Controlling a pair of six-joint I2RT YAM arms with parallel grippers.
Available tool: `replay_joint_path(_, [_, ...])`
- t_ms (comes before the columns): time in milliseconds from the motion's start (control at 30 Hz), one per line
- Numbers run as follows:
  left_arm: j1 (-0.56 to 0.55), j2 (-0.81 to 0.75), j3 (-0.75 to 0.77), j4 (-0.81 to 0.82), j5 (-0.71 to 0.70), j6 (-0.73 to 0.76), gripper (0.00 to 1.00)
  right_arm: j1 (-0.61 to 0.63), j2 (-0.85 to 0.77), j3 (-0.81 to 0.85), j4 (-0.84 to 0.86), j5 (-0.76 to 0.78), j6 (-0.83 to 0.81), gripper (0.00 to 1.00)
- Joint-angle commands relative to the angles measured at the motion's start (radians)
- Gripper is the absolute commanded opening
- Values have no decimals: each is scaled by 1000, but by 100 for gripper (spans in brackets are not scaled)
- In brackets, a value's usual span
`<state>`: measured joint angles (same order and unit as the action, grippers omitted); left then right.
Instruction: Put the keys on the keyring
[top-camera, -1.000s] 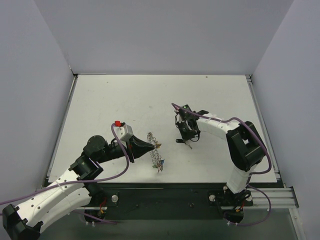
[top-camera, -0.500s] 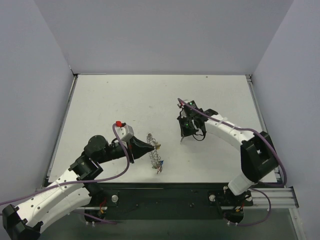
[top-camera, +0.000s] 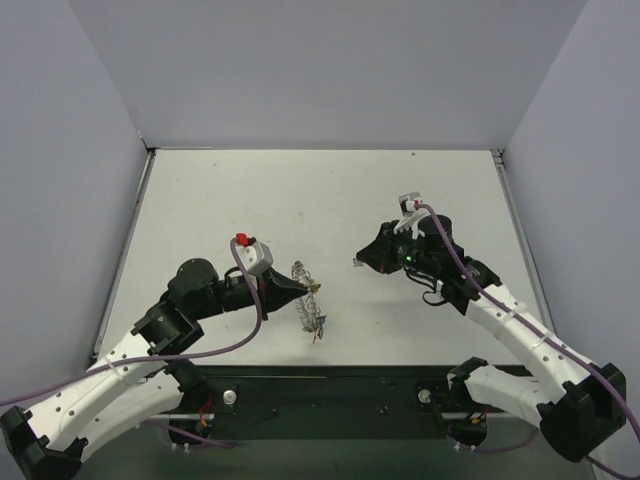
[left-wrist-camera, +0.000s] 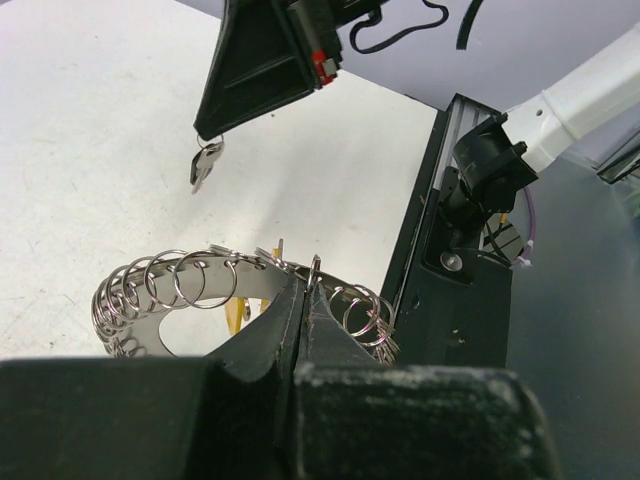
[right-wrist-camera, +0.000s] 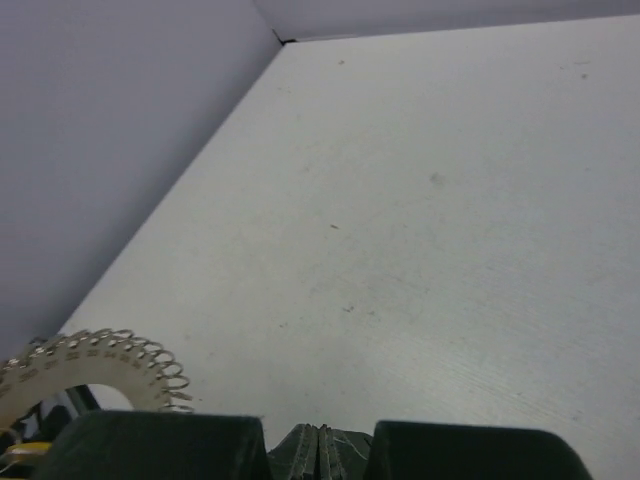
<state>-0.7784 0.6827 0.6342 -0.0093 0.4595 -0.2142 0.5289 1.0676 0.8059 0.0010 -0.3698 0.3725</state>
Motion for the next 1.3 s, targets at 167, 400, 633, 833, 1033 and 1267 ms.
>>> replay_joint_path(167, [-10, 52, 193, -119, 4, 127, 0, 17, -84, 6, 317, -504, 17, 0])
replay_joint_path(400, [-10, 75, 260, -225, 37, 265, 0, 19, -71, 45, 393, -736, 61, 0])
replay_joint_path(633, [-10, 51, 216, -190, 56, 288, 0, 63, -9, 68, 481, -799, 132, 0])
replay_joint_path(833, [-7, 11, 197, -199, 5, 317, 0, 114, 25, 124, 370, -718, 72, 0])
replay_joint_path(1033, [-7, 14, 196, -219, -10, 334, 0, 169, 52, 148, 366, -672, 74, 0])
replay_joint_path(1267, [5, -5, 186, -204, -44, 319, 0, 207, 81, 167, 369, -656, 82, 0])
